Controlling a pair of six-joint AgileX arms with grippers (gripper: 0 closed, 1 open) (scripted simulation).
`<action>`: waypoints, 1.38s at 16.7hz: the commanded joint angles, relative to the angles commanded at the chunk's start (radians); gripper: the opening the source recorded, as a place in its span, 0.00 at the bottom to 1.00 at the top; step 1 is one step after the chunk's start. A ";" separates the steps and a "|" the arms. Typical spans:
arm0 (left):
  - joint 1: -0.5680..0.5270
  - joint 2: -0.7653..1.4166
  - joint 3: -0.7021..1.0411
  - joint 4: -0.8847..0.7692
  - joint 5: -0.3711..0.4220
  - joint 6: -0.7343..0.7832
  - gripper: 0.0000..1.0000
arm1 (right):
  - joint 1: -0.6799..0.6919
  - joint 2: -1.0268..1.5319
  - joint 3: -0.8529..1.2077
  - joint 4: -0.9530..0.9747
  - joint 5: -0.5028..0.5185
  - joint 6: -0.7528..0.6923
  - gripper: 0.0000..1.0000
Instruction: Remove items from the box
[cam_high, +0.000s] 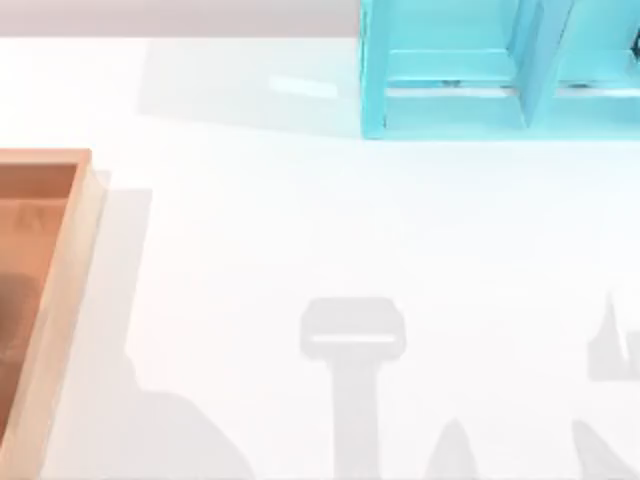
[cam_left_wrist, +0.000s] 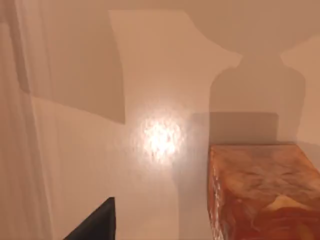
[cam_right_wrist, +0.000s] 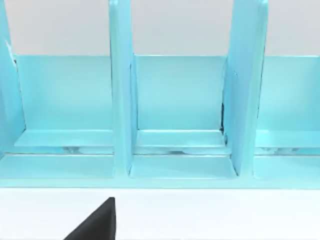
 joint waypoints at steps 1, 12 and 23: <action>0.000 0.006 -0.026 0.032 0.000 0.000 1.00 | 0.000 0.000 0.000 0.000 0.000 0.000 1.00; -0.001 0.019 -0.077 0.099 0.000 -0.001 0.70 | 0.000 0.000 0.000 0.000 0.000 0.000 1.00; -0.001 0.019 -0.077 0.099 0.000 -0.001 0.00 | 0.000 0.000 0.000 0.000 0.000 0.000 1.00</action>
